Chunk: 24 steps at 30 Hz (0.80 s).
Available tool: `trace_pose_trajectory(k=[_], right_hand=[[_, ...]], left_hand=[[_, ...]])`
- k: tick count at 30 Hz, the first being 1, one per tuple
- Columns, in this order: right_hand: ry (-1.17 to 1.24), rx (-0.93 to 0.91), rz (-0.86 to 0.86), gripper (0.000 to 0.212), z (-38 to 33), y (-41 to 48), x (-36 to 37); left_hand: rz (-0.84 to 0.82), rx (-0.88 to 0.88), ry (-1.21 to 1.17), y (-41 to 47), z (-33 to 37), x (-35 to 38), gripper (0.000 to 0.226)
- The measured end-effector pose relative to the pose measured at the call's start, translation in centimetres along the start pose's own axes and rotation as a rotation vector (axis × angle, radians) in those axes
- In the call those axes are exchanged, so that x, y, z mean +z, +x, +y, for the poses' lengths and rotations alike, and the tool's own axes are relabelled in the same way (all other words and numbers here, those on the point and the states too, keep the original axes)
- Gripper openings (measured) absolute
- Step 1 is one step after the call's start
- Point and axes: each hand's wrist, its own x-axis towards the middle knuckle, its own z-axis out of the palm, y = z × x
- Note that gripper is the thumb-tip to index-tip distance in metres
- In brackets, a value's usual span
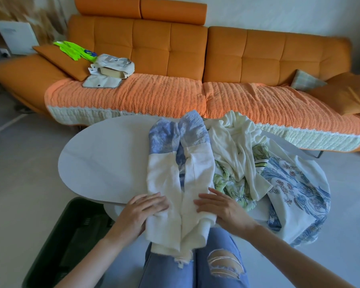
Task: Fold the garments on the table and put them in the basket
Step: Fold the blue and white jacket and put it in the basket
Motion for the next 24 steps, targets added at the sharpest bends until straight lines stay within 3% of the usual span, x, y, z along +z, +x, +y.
trace_pose_trajectory(k=[2, 3, 5, 7, 10, 13, 18, 21, 24], right_hand=[[0.136, 0.291, 0.041, 0.017, -0.4, 1.5, -1.6], [0.26, 0.467, 0.018, 0.012, -0.3, 2.6, -2.4], [0.574, 0.785, 0.106, 0.042, 0.6, 5.5, -3.7], [0.697, 0.975, 0.267, 0.055, 3.3, 8.6, -4.0], [0.658, 1.165, 0.097, 0.07, 6.4, 11.5, -3.5], [0.645, 1.19, -0.026, 0.071, 7.2, 11.2, -3.1], [0.74, 1.094, -0.056, 0.067, 5.7, 7.5, -2.7], [0.821, 1.04, 0.127, 0.026, 4.8, 7.1, -2.5], [0.84, 0.971, 0.337, 0.017, 4.0, 8.1, -3.4]], left_hand=[[0.099, -0.127, -0.059, 1.2, -0.8, -0.4, 0.053], [0.145, -0.287, -0.115, 2.4, -0.7, -1.2, 0.047], [0.259, -0.615, -0.358, 6.0, -0.4, -3.3, 0.011], [0.303, -0.823, -0.556, 10.1, -1.1, -4.7, 0.028], [0.176, -1.044, -0.743, 13.8, -3.4, -4.4, 0.048], [0.085, -1.157, -0.781, 12.7, -5.2, -2.4, 0.078], [0.118, -1.113, -0.811, 9.5, -4.9, -0.2, 0.053], [0.163, -0.95, -0.713, 8.7, -4.4, 0.3, 0.052], [0.33, -0.845, -0.57, 8.8, -4.2, -0.4, 0.053]])
